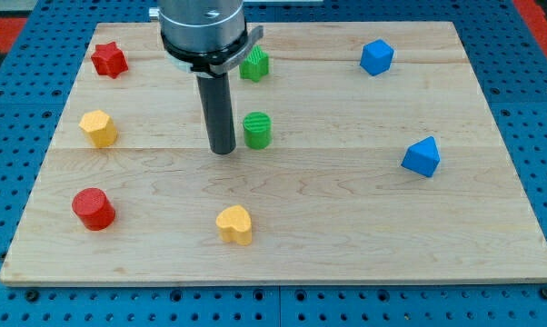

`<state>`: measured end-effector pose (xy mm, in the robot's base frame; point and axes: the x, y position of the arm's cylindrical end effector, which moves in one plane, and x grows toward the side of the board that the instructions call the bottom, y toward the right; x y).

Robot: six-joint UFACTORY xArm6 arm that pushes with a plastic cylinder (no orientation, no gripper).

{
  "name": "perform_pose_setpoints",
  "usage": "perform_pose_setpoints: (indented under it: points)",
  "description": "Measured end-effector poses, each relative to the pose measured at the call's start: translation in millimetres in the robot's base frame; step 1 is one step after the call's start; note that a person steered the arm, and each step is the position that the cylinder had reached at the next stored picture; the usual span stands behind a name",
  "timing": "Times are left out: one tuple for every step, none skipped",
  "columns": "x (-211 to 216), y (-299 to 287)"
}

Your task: Push the green circle towards the green star

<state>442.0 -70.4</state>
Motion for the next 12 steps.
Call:
perform_pose_setpoints:
  points:
    - [0.0, -1.4]
    - [0.0, -3.2]
    - [1.8, -3.3]
    - [1.8, -3.1]
    - [1.8, -6.0]
    - [1.8, -12.2]
    - [1.8, -32.8]
    - [-2.6, -47.4]
    - [-3.6, -60.7]
    - [-3.6, -59.8]
    - [10.8, -31.4]
    - [28.9, 0.8]
